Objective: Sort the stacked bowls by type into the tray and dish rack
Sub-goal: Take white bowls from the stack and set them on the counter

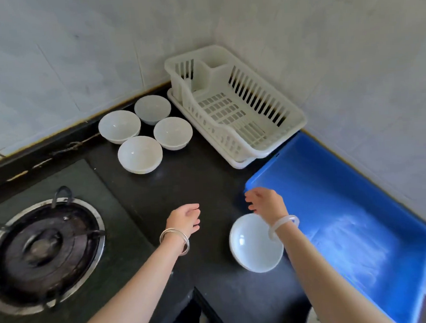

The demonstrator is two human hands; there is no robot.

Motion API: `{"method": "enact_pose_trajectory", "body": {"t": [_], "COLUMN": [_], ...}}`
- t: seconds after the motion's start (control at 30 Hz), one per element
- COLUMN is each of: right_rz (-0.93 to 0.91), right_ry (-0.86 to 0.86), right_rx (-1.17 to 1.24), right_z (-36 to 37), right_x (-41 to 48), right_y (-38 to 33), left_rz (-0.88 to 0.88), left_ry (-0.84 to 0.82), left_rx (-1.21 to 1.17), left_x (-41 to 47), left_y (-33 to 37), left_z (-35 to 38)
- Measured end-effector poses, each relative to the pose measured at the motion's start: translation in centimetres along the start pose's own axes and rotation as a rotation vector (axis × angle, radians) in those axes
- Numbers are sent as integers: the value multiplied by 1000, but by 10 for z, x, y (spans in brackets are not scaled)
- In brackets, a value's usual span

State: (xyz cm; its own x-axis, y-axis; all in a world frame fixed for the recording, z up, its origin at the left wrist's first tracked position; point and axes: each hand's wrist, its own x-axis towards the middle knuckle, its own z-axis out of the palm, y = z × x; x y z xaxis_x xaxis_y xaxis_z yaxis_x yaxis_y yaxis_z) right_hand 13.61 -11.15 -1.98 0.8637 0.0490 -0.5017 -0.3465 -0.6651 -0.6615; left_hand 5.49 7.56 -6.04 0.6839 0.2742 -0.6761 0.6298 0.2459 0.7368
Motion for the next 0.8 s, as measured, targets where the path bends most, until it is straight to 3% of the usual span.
{"method": "enact_pose_trajectory", "body": {"t": [0.13, 0.37, 0.8], "right_rz": [-16, 39, 32], "right_ry": [188, 224, 236], "right_rx": [-213, -234, -353], "right_z": [-20, -21, -27], "right_x": [-42, -70, -70], "right_y": [50, 94, 78], "left_rz": [49, 67, -64], "left_ry": [-112, -147, -215], "left_rx": [199, 356, 92], "left_x": [-26, -48, -53], "left_y": [-20, -41, -50], "left_z": [32, 60, 59]}}
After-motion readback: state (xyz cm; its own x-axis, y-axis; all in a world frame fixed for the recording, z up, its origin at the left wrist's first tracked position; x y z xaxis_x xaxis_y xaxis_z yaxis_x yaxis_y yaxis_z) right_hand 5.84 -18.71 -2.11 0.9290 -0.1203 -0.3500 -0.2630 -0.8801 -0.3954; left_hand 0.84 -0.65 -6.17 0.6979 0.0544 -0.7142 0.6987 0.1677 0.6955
